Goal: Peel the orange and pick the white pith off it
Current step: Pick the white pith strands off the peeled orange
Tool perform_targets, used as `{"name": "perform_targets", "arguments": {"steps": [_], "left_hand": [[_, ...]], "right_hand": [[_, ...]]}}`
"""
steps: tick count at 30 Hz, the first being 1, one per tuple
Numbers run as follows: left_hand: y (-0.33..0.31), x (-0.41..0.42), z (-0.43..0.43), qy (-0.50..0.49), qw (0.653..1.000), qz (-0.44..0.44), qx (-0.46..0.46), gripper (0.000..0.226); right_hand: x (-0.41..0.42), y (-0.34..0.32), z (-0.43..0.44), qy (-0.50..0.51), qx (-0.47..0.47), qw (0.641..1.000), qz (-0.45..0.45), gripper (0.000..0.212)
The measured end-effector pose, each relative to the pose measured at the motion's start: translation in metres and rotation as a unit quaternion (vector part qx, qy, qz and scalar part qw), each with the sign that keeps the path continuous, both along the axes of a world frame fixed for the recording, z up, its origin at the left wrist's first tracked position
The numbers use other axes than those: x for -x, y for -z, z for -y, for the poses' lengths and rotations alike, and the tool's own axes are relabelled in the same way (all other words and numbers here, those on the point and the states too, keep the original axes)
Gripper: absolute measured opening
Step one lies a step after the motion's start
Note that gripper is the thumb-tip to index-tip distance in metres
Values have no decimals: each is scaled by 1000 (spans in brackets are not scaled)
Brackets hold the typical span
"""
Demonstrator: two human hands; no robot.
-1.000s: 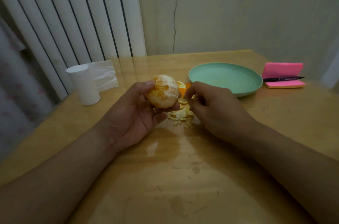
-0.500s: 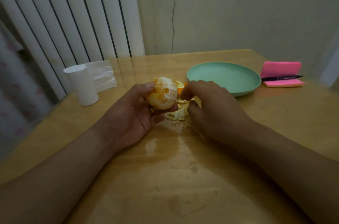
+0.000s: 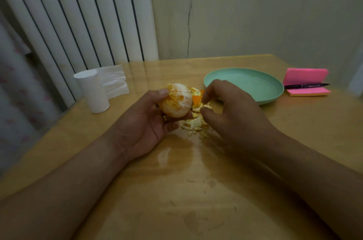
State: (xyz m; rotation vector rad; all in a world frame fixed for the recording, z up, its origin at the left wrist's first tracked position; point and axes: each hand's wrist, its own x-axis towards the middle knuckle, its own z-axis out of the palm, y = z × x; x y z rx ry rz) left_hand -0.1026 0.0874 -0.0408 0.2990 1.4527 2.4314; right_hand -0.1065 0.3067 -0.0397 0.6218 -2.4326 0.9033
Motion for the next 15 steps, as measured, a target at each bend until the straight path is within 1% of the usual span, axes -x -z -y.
{"name": "perform_targets", "arguments": {"steps": [4, 7, 11, 15], "left_hand": [[-1, -2, -1, -6, 1000, 4, 9, 45], [-1, -3, -2, -10, 1000, -1, 17, 35], [-1, -4, -2, -12, 1000, -8, 24, 29], [1, -1, -3, -31, 998, -14, 51, 30]], "right_hand": [[-1, -1, 2, -15, 32, 998, -58, 7], [-4, -3, 2, -37, 44, 994, -91, 10], [-6, -4, 3, -46, 34, 993, -106, 6], [-5, -4, 3, -27, -15, 991, -133, 7]]}}
